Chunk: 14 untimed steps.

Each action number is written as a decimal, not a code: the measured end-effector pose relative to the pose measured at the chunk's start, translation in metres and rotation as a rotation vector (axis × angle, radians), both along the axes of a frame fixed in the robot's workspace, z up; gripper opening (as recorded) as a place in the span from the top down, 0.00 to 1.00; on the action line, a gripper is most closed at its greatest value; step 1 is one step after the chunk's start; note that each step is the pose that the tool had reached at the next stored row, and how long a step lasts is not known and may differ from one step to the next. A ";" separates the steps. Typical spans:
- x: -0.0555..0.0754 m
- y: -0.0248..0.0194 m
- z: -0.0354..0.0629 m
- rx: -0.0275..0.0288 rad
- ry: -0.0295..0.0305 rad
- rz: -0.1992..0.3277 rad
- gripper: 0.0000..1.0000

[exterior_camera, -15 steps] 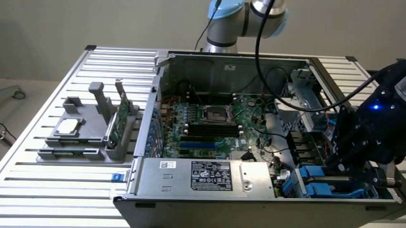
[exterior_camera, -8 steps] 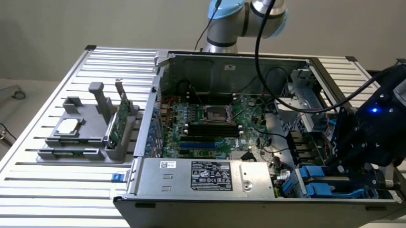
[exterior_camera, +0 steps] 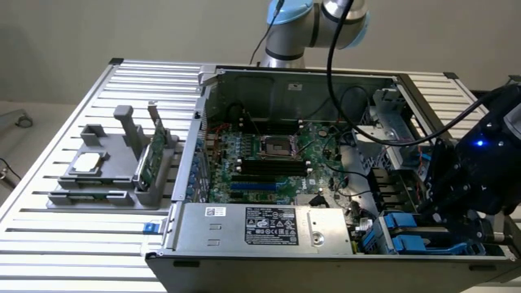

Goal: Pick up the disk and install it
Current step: 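Insert the first disk wire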

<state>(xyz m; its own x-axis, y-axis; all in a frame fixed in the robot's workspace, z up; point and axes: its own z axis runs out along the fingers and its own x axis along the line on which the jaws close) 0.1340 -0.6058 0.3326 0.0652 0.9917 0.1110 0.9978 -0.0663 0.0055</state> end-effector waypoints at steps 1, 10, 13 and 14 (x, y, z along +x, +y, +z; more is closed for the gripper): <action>0.000 -0.0002 -0.0001 0.0004 -0.0001 0.000 0.84; 0.000 -0.0011 0.0006 0.0020 -0.0002 0.000 0.52; 0.000 -0.0011 0.0020 0.0021 -0.0002 0.000 0.41; 0.000 -0.0011 0.0027 0.0020 -0.0002 0.000 0.41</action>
